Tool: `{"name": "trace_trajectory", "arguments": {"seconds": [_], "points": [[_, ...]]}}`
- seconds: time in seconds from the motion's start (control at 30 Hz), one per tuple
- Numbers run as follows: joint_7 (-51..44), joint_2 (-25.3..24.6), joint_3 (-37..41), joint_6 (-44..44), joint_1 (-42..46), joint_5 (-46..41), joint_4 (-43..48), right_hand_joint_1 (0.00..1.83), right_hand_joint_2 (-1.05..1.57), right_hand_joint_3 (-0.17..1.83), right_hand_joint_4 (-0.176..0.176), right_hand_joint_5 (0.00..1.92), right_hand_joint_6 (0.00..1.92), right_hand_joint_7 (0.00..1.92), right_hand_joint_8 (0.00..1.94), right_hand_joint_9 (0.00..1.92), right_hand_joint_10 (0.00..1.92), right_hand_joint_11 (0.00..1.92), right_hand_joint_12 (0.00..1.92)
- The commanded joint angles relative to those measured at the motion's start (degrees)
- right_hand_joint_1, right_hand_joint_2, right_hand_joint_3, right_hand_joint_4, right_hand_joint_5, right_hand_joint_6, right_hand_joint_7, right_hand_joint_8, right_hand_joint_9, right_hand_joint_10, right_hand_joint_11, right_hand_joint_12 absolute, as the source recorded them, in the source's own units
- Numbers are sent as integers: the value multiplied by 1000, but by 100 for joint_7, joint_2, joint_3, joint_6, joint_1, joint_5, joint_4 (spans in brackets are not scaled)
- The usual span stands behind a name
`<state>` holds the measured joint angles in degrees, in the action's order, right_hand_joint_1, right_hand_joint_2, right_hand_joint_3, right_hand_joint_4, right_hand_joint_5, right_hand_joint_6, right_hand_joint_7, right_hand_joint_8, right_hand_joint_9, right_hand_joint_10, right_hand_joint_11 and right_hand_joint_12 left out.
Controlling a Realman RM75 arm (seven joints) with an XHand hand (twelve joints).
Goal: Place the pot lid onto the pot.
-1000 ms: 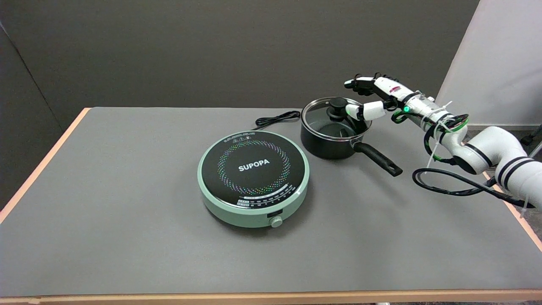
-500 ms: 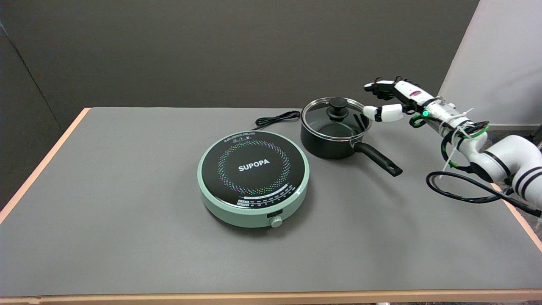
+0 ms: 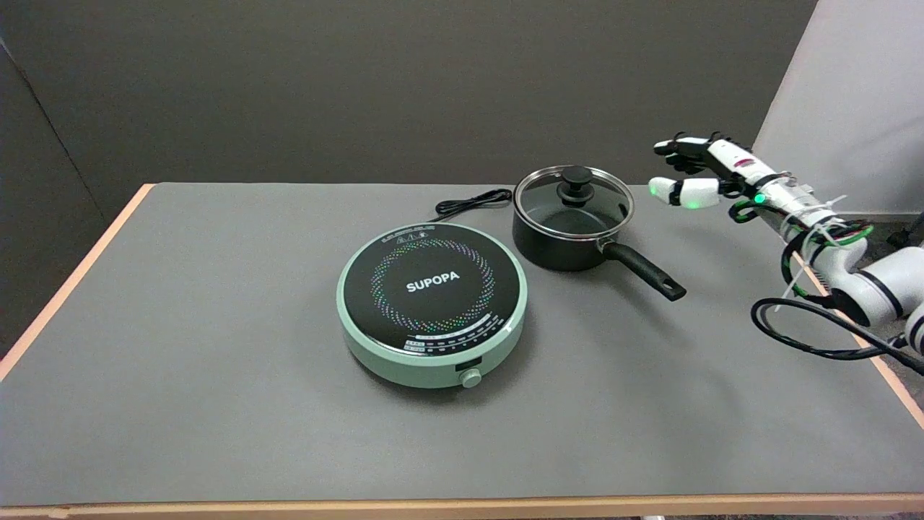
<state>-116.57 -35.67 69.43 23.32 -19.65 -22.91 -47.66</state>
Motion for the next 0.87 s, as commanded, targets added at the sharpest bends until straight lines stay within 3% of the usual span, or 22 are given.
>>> {"name": "trace_trajectory", "arguments": {"seconds": [0.03, 0.43, 0.47, 0.53, 0.87], "points": [[21, 51, 904, 1148, 909, -1784, 369, 485, 581, 839, 97, 436, 194, 562, 191, 568, 308, 397, 755], [657, 56, 986, 1593, 1760, -2735, 675, 463, 597, 816, 85, 437, 194, 580, 197, 589, 330, 412, 817], [124, 207, 1643, 1833, 1833, -2724, 595, 468, 579, 848, 85, 441, 186, 587, 186, 584, 345, 414, 819], [753, 46, 1162, 1633, 1967, -2762, 620, 468, 565, 873, 81, 443, 179, 593, 177, 579, 359, 415, 823], [814, 9, 1062, 1757, 2055, -2826, 507, 441, 605, 794, 68, 435, 193, 587, 199, 591, 343, 410, 854]]}}
